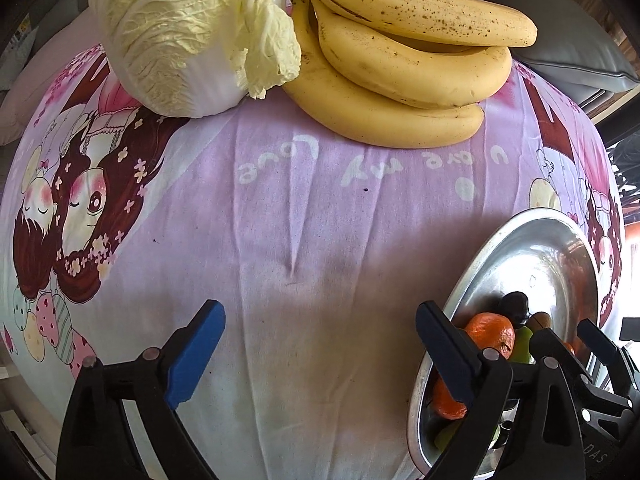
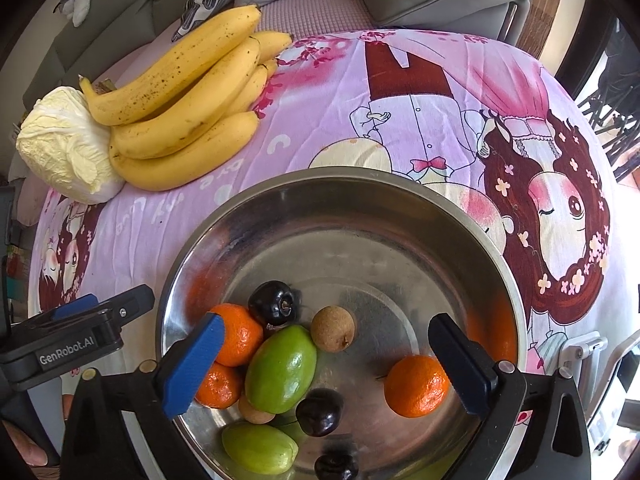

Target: Organize fruits

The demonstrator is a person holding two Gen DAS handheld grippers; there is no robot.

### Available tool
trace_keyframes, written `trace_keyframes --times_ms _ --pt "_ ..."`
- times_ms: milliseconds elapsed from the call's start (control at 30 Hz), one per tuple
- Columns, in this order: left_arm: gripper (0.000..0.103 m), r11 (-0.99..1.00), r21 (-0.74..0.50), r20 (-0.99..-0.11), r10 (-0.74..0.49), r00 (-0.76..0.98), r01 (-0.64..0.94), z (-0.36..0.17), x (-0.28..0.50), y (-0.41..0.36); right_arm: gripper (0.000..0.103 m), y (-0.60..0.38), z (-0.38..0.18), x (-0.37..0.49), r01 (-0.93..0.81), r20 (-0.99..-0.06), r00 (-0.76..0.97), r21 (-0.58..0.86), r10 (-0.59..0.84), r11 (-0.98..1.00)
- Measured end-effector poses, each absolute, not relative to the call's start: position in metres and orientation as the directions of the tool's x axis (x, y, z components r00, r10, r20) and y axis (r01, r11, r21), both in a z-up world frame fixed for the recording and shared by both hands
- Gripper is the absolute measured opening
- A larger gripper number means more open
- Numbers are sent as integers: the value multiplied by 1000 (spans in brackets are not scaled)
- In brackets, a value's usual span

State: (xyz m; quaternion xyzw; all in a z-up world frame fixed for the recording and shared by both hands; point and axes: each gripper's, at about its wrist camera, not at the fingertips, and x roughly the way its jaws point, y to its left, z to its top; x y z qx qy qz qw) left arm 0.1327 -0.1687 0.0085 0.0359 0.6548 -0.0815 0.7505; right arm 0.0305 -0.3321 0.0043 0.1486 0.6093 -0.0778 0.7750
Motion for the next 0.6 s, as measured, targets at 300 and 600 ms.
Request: trace_keyframes --times_ms 300,600 --pt "96 990 50 -988 29 153 134 7 111 -138 103 -324 12 25 296 -969 239 128 57 947" --pt "96 985 135 -974 113 198 104 17 82 -102 103 -303 28 11 298 -963 264 141 60 944"
